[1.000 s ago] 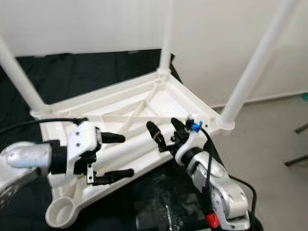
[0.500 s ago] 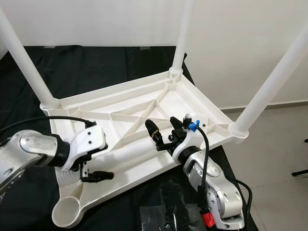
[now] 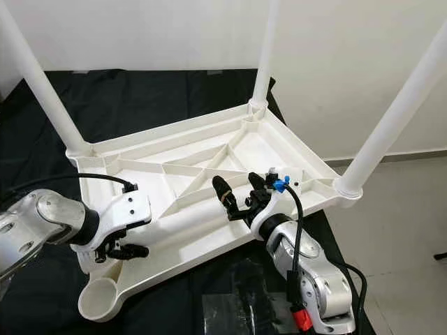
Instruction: Building children table
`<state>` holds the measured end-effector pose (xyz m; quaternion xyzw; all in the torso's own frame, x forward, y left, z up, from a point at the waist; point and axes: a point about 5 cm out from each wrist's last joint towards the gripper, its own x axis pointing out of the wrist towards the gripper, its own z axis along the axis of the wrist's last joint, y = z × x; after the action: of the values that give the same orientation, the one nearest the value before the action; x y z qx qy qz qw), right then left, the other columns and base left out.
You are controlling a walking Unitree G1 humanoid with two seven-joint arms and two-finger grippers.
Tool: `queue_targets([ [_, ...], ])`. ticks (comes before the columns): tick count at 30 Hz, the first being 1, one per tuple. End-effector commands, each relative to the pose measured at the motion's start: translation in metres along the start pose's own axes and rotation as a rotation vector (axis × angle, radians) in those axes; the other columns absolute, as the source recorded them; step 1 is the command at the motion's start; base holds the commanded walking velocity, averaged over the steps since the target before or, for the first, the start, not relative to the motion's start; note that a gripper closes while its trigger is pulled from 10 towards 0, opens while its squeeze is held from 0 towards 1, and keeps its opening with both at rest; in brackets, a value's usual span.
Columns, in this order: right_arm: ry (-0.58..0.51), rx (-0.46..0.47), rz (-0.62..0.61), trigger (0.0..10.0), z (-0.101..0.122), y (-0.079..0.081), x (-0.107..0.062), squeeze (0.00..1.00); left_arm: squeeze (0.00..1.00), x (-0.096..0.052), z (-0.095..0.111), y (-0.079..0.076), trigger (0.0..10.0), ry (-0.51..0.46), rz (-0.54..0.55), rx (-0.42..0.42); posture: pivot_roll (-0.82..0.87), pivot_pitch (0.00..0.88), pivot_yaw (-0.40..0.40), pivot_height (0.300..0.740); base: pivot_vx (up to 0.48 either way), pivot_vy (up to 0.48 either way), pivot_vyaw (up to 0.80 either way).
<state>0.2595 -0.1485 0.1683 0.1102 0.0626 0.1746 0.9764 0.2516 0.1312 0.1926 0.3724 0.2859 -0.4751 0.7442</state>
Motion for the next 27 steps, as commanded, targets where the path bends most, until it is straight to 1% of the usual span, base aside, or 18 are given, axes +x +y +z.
queue_targets([
  [1,0.014,-0.010,-0.010,10.0,-0.002,0.001,-0.001,0.00,0.00,0.002,-0.001,-0.002,0.0,0.015,-0.024,0.002,-0.02,0.131,-0.011,0.740,0.000,0.000,0.00],
  [5,0.014,-0.012,-0.015,10.0,-0.002,0.001,-0.001,0.00,0.00,0.002,0.005,0.002,0.0,-0.008,0.005,0.000,-0.03,0.128,-0.012,0.740,0.000,0.000,0.00],
  [8,0.008,-0.015,-0.020,10.0,0.000,0.000,0.000,0.00,0.00,0.000,0.011,0.008,0.0,-0.055,0.049,-0.014,-0.03,0.126,-0.012,0.740,0.000,0.000,0.00],
  [9,-0.012,-0.007,-0.016,10.0,0.004,-0.001,0.000,0.00,0.00,-0.003,0.014,0.013,0.0,-0.090,0.081,-0.030,-0.03,0.120,-0.010,0.740,0.000,0.000,0.00],
  [10,-0.012,-0.007,-0.016,10.0,0.004,-0.001,0.000,0.00,0.00,-0.003,0.014,0.013,0.0,-0.090,0.081,-0.030,-0.03,0.120,-0.010,0.740,0.000,0.000,0.00],
  [11,-0.085,0.034,0.023,10.0,0.016,0.000,0.001,0.00,0.00,-0.009,0.019,0.023,0.0,-0.162,0.141,-0.068,-0.03,0.117,-0.008,0.740,0.000,0.000,0.00],
  [12,-0.085,0.034,0.023,10.0,0.016,0.000,0.001,0.00,0.00,-0.009,0.019,0.023,0.0,-0.162,0.141,-0.068,-0.03,0.117,-0.008,0.740,0.000,0.000,0.00],
  [14,-0.213,0.112,0.131,10.0,0.040,0.006,-0.001,0.00,0.00,-0.023,0.024,0.041,0.0,-0.285,0.253,-0.155,-0.04,0.112,-0.006,0.740,0.000,0.000,0.00],
  [15,-0.213,0.112,0.131,10.0,0.040,0.006,-0.001,0.00,0.00,-0.023,0.024,0.041,0.0,-0.285,0.253,-0.155,-0.04,0.112,-0.006,0.740,0.000,0.000,0.00],
  [16,-0.256,0.118,0.172,10.0,0.049,0.006,-0.002,0.00,0.00,-0.030,0.025,0.051,0.0,-0.336,0.315,-0.204,-0.04,0.108,-0.009,0.740,0.000,0.000,0.00],
  [17,-0.277,0.132,0.190,10.0,0.053,0.006,-0.003,0.00,0.00,-0.033,0.025,0.054,0.0,-0.368,0.334,-0.230,-0.04,0.108,-0.009,0.740,0.000,0.000,0.00],
  [20,-0.296,0.154,0.208,10.0,0.056,0.006,-0.004,0.00,0.00,-0.037,0.026,0.057,0.0,-0.404,0.346,-0.256,-0.04,0.108,-0.009,0.740,0.000,0.000,0.00],
  [21,-0.301,0.170,0.262,10.0,0.058,0.007,-0.006,0.00,0.00,-0.041,0.031,0.058,0.0,-0.482,0.339,-0.275,-0.04,0.099,-0.013,0.740,0.000,0.000,0.00],
  [22,-0.301,0.170,0.262,10.0,0.058,0.007,-0.006,0.00,0.00,-0.041,0.031,0.058,0.0,-0.482,0.339,-0.275,-0.04,0.099,-0.013,0.740,0.000,0.000,0.00],
  [23,-0.308,0.169,0.356,10.0,0.061,0.011,-0.010,0.00,0.00,-0.047,0.038,0.056,0.0,-0.592,0.321,-0.278,-0.04,0.095,-0.014,0.740,0.000,0.000,0.00],
  [25,-0.308,0.169,0.356,10.0,0.061,0.011,-0.010,0.00,0.00,-0.047,0.038,0.056,0.0,-0.592,0.321,-0.278,-0.04,0.095,-0.014,0.740,0.000,0.000,0.00],
  [26,-0.308,0.187,0.498,10.0,0.064,0.013,-0.018,0.00,0.00,-0.052,0.045,0.053,0.0,-0.732,0.272,-0.300,-0.03,0.081,-0.018,0.740,0.000,0.000,0.00],
  [27,-0.304,0.209,0.629,10.0,0.066,0.014,-0.026,0.60,0.00,-0.055,0.049,0.044,0.0,-0.840,0.176,-0.297,-0.03,0.063,-0.023,0.740,0.000,0.000,0.00],
])
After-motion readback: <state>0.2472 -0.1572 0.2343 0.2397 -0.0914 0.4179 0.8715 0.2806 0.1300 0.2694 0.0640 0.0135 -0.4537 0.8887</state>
